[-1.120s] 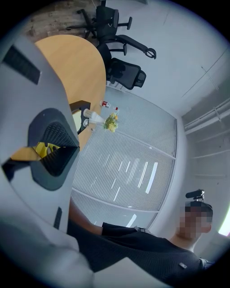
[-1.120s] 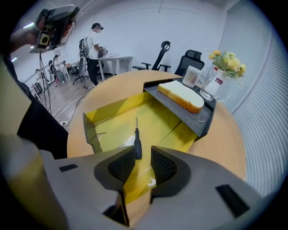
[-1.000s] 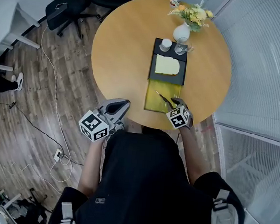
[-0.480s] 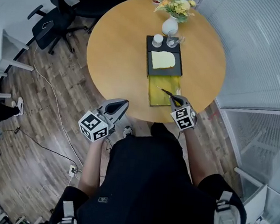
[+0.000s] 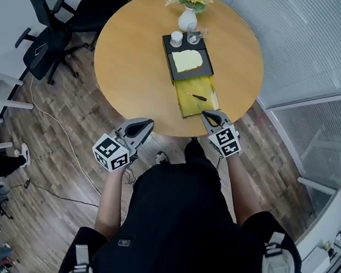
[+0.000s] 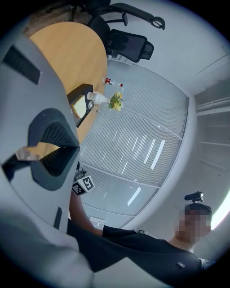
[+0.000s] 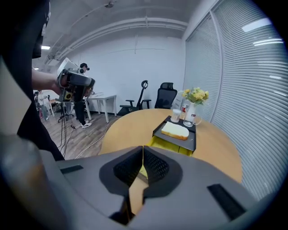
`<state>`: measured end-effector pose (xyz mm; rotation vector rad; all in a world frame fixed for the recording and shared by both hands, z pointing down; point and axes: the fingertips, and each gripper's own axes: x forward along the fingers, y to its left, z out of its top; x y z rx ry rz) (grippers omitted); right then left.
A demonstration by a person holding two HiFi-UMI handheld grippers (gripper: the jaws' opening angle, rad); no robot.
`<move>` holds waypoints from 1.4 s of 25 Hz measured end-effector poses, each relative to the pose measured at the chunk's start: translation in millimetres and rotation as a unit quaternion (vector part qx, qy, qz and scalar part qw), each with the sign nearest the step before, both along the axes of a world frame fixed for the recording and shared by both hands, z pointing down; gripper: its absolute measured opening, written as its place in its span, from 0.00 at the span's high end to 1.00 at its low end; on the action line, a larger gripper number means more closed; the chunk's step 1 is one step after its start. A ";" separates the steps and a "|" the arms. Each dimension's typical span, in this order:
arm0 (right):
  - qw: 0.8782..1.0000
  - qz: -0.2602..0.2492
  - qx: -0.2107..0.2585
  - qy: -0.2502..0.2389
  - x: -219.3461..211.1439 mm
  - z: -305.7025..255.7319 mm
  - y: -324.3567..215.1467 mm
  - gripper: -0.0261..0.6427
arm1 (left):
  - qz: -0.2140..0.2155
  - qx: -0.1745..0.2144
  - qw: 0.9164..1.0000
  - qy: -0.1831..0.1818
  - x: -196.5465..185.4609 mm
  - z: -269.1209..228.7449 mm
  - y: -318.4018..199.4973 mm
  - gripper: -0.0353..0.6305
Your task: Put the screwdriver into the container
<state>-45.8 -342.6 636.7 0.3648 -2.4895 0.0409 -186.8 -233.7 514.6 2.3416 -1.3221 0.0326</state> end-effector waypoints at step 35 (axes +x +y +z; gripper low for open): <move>0.997 0.061 0.009 -0.038 14.4 -20.2 79.1 0.95 | 0.043 0.005 0.999 -0.001 -6.3 6.7 54.9 0.94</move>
